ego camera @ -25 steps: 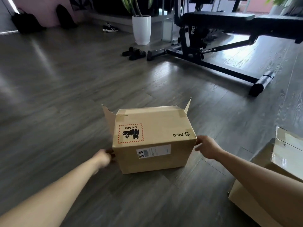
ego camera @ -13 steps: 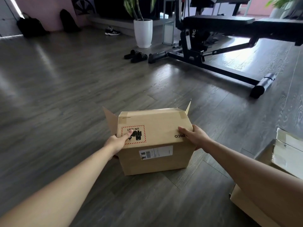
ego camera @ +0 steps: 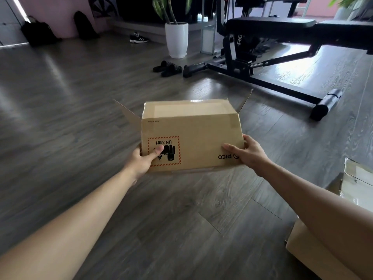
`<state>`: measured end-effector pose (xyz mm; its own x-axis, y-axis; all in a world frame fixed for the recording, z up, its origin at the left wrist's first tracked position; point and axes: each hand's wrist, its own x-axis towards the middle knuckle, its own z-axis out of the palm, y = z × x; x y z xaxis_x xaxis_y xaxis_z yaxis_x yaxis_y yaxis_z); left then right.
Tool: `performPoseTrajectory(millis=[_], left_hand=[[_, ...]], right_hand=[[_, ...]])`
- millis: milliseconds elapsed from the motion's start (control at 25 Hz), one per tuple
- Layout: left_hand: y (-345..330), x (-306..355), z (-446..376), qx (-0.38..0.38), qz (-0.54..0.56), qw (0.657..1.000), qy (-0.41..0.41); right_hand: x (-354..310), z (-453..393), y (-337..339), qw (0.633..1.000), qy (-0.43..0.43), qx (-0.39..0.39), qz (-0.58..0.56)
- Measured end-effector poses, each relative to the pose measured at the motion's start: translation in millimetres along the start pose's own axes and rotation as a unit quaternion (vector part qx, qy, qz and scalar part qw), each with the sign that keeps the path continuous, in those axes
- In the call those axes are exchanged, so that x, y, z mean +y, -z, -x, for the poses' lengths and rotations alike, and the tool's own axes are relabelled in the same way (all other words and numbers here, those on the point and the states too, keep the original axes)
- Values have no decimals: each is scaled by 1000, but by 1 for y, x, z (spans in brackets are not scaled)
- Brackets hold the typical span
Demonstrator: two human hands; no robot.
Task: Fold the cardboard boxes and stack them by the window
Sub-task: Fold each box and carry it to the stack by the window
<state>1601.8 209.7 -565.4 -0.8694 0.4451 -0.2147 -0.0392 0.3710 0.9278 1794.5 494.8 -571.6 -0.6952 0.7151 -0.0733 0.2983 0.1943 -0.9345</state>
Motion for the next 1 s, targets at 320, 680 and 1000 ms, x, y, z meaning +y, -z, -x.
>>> performPoseTrajectory(millis=[320, 680, 1000], left_hand=[[-14, -23, -19, 38, -2, 999, -30], [-42, -128, -6, -26, -97, 973, 206], [-47, -125, -3, -44, -170, 967, 184]], right_hand=[[26, -3, -7, 999, 3, 2, 42], [141, 24, -40, 965, -123, -49, 226], [140, 32, -43, 967, -168, -58, 182]])
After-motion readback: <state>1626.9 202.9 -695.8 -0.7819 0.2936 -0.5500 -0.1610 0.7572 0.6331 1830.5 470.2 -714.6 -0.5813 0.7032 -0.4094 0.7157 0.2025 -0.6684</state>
